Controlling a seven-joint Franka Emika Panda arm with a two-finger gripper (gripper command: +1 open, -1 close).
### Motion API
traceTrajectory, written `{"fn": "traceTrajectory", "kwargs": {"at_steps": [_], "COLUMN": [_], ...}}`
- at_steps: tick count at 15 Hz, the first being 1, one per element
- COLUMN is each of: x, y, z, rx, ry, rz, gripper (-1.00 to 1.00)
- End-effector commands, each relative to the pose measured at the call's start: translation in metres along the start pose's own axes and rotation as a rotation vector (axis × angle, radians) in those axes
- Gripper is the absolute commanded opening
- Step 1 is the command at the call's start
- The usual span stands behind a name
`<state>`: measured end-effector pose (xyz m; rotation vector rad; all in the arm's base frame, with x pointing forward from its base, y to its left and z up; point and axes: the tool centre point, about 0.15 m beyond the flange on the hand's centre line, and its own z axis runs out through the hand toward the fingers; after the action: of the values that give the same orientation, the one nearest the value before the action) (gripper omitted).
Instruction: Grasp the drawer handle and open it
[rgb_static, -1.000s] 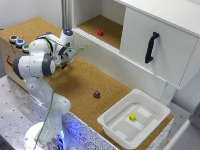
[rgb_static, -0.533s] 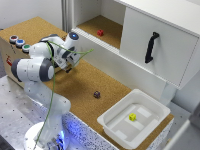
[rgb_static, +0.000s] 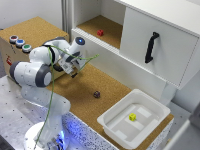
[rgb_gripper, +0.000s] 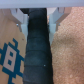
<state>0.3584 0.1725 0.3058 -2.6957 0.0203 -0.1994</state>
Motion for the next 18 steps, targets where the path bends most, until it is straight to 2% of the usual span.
{"fn": "traceTrajectory", "kwargs": {"at_steps": [1, 7, 8, 10, 11, 14, 16, 18], "x": [0.005, 0.007, 0.006, 0.002, -0.001, 0.001, 0.005, 0.010], "y": [0.059, 0.079, 0.082, 0.091, 0.094, 0.081, 0.071, 0.062], "z": [0.007, -0.008, -0.010, -0.016, -0.018, -0.025, -0.029, -0.029], "rx": [0.034, 0.020, 0.018, -0.010, -0.002, -0.017, -0.056, -0.036], "ry": [0.015, 0.027, 0.027, 0.021, 0.020, -0.008, -0.016, -0.013], "rz": [-0.010, -0.002, 0.000, 0.015, 0.019, -0.080, -0.128, -0.153], "gripper": [-1.00, -1.00, 1.00, 1.00, 1.00, 1.00, 1.00, 1.00]}}
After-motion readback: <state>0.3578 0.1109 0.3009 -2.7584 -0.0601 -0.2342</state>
